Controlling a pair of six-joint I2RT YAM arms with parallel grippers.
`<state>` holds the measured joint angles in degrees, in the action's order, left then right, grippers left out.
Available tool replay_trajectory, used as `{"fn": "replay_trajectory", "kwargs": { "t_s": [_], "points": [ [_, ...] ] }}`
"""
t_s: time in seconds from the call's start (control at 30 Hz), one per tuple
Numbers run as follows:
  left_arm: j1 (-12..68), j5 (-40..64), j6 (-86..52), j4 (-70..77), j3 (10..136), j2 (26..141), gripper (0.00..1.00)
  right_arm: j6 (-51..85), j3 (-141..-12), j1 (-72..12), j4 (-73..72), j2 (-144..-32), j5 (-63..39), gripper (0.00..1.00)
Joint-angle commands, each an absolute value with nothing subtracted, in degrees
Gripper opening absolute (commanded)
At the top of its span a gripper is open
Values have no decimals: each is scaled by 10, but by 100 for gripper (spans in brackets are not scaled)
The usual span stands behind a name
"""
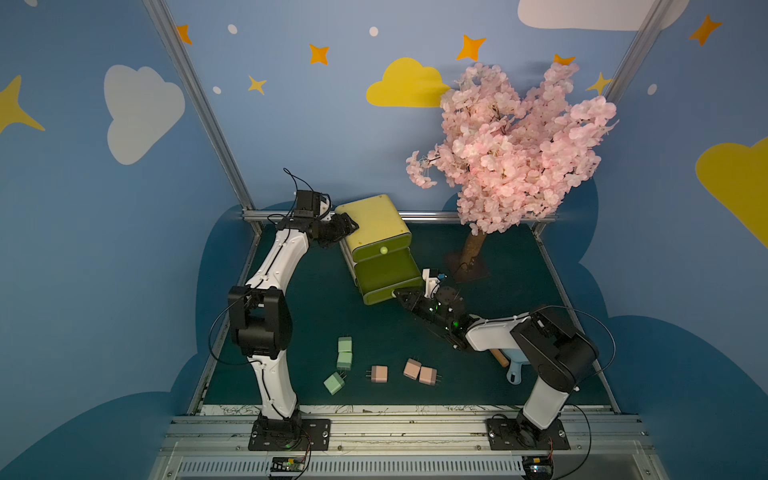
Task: Place the plugs into the drawer by color
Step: Open the drawer in the storage box, then pick up the plug from the center of the board.
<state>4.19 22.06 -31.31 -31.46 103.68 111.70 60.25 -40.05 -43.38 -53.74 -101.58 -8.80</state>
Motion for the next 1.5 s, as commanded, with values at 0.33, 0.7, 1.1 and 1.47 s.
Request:
{"fn": "replay_trajectory", "kwargs": {
  "t_s": [0.33, 0.7, 1.1, 1.47],
  "points": [
    [42, 216, -304, -323, 1031, 1121, 81, 561, -388, -428, -539, -1001, -108, 27],
    [42, 217, -306, -322, 1031, 1117, 81, 298, -465, -537, -177, -873, -43, 54],
    [44, 212, -305, -323, 1028, 1115, 81, 231, -773, -680, 204, -1064, 73, 63],
    [44, 206, -301, -326, 1027, 1115, 82, 219, -895, -687, 255, -1184, 48, 81]
  ]
}}
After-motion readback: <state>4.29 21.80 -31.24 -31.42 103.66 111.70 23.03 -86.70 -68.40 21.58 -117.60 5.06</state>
